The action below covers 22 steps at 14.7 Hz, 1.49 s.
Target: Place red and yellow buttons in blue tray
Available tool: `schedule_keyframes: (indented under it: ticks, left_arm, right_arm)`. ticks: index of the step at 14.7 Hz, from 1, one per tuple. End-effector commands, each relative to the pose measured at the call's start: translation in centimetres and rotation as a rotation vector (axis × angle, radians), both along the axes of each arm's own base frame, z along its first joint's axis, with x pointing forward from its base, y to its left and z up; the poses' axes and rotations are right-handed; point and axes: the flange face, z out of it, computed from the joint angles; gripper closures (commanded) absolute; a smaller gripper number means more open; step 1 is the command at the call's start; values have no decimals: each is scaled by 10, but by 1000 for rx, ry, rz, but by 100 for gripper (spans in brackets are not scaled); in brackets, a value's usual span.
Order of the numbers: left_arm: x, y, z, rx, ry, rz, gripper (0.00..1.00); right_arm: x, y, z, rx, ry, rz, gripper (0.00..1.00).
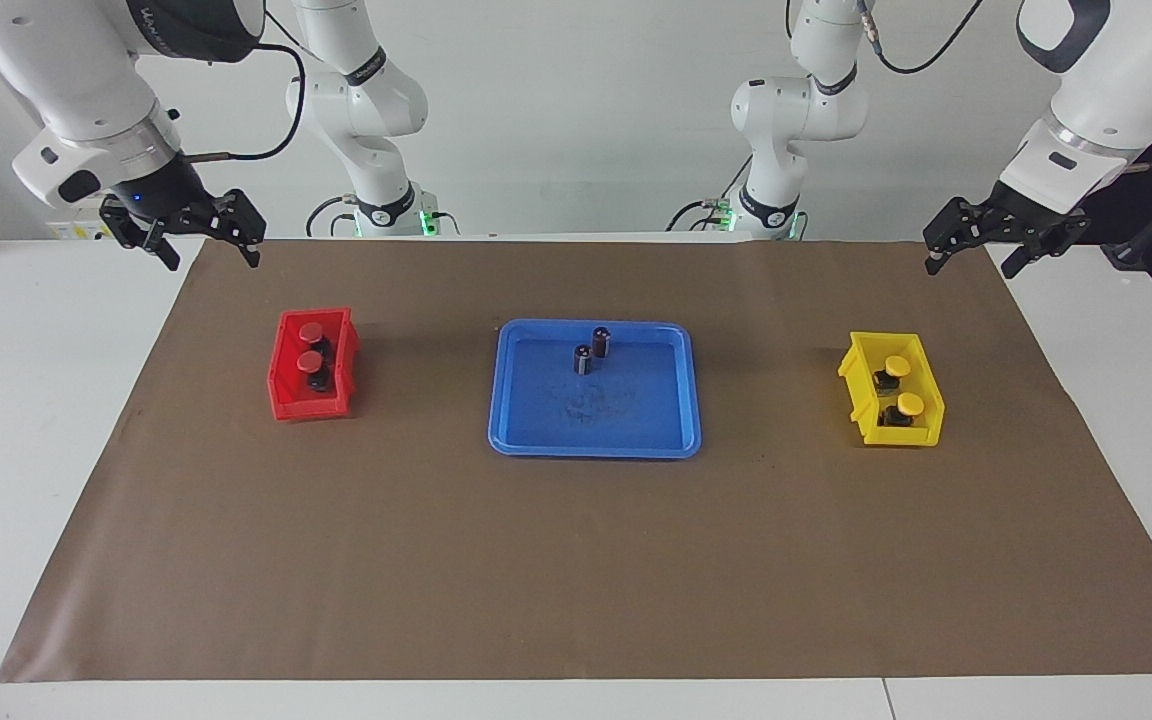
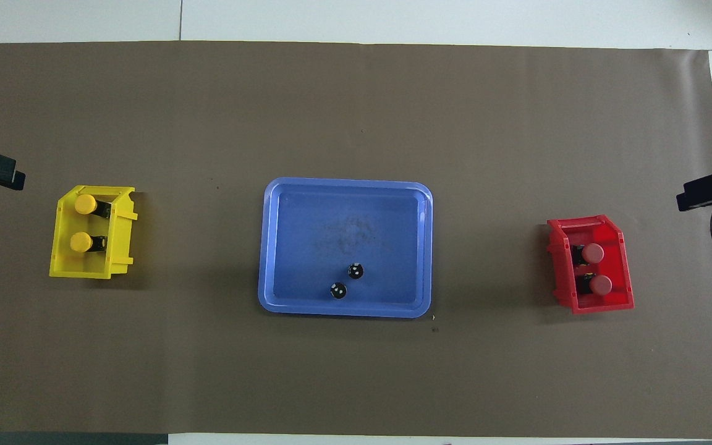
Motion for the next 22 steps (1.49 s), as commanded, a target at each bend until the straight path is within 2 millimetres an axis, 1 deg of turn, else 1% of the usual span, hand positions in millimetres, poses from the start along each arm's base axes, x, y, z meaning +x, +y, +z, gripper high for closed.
schedule_keyframes:
  ticks: [1, 3, 4, 6, 7, 9, 12, 13, 15, 18, 20, 21, 22]
  left_arm:
    - [3, -2, -17, 20, -15, -21, 0]
    - [3, -1, -32, 25, 7, -58, 0]
    - [4, -2, -36, 25, 9, -71, 0]
    - [4, -2, -43, 26, 9, -71, 0]
    - [5, -2, -48, 24, 6, -71, 0]
    - [3, -2, -61, 23, 1, -66, 0]
    - [0, -2, -63, 19, -16, -61, 0]
    - [1, -1, -68, 19, -22, -60, 0]
    - [3, 6, -89, 18, -26, -47, 0]
    - [9, 19, -119, 21, -41, -24, 0]
    - [16, 19, -141, 24, -28, -20, 0]
    - [17, 20, -147, 25, -23, -17, 0]
    - [19, 29, -157, 27, -26, -2, 0]
  right_arm:
    - [-2, 1, -30, 7, -18, -4, 0]
    - [-1, 3, -54, 16, -24, -3, 0]
    - [0, 9, -66, 29, -27, 3, 0]
    - [3, 12, -96, 39, -28, 4, 0]
    - [4, 13, -114, 40, -25, 3, 0]
    - [-1, 13, -160, 37, -45, 5, 6]
    - [-10, 13, -210, 34, -60, 3, 14]
    - [-12, 14, -219, 34, -56, 2, 17]
    - [-13, 14, -229, 35, -37, 2, 24]
    - [-20, 13, -242, 35, -33, 9, 26]
    - [-25, 13, -248, 36, -27, 19, 28]
    - [-29, 14, -252, 35, -31, 22, 28]
    - [-33, 13, -256, 35, -39, 35, 30]
